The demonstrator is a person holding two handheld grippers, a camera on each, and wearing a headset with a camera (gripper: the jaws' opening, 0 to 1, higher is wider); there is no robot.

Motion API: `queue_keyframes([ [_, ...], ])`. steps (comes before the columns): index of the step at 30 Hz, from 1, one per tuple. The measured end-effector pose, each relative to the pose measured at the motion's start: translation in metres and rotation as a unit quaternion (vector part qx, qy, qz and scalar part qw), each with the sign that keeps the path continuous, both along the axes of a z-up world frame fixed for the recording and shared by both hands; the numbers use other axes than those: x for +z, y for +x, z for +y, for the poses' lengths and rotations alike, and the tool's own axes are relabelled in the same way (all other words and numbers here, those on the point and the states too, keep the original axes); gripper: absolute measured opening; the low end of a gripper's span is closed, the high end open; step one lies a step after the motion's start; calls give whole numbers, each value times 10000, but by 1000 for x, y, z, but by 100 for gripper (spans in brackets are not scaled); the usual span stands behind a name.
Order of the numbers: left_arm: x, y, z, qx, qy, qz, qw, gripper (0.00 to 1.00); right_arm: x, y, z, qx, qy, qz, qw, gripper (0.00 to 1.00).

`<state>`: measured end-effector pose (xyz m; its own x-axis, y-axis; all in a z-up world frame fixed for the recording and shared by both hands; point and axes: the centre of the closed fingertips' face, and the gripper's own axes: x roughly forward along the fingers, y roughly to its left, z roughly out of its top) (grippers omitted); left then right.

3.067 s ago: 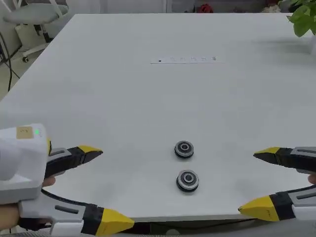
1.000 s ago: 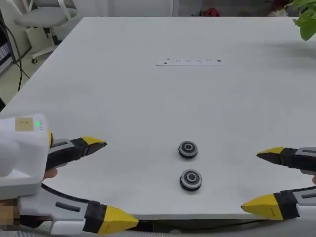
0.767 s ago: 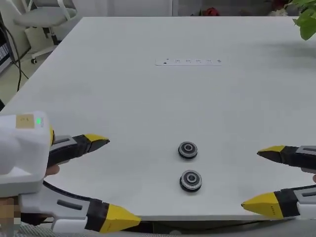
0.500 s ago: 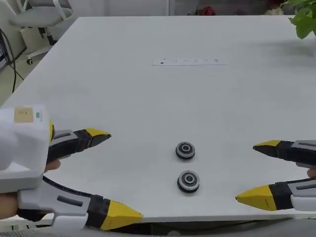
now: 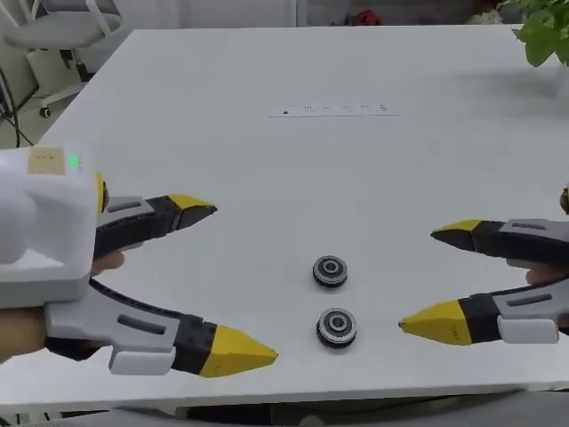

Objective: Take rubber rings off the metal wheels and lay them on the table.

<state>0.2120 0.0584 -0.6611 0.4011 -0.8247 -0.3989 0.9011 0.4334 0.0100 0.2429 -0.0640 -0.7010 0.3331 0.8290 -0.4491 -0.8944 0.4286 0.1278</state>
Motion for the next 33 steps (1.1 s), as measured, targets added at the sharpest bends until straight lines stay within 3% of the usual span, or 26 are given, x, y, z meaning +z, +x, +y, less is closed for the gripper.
queue_keyframes([
  [10, 14, 15, -11, -205, -73, -157, 9996, 100, 17, 15, 16, 190, 45, -170, 9997, 80],
  [13, 16, 20, -19, -300, -112, -157, 9994, 99, 26, 21, 23, 241, 187, -199, 9993, 80],
  [17, 18, 27, -31, -438, -128, -209, 9987, 98, 28, 26, 30, 310, 204, -244, 9990, 79],
  [22, 4, 32, -45, -669, 51, -112, 9977, 96, 24, 29, 40, 429, 220, -219, 9986, 76],
  [26, -2, 39, -51, -653, 11, -150, 9978, 86, 15, 29, 40, 507, 145, -227, 9984, 71],
  [33, -26, 40, -58, -740, 58, -31, 9972, 82, -1, 31, 35, 469, 186, -150, 9986, 64],
])
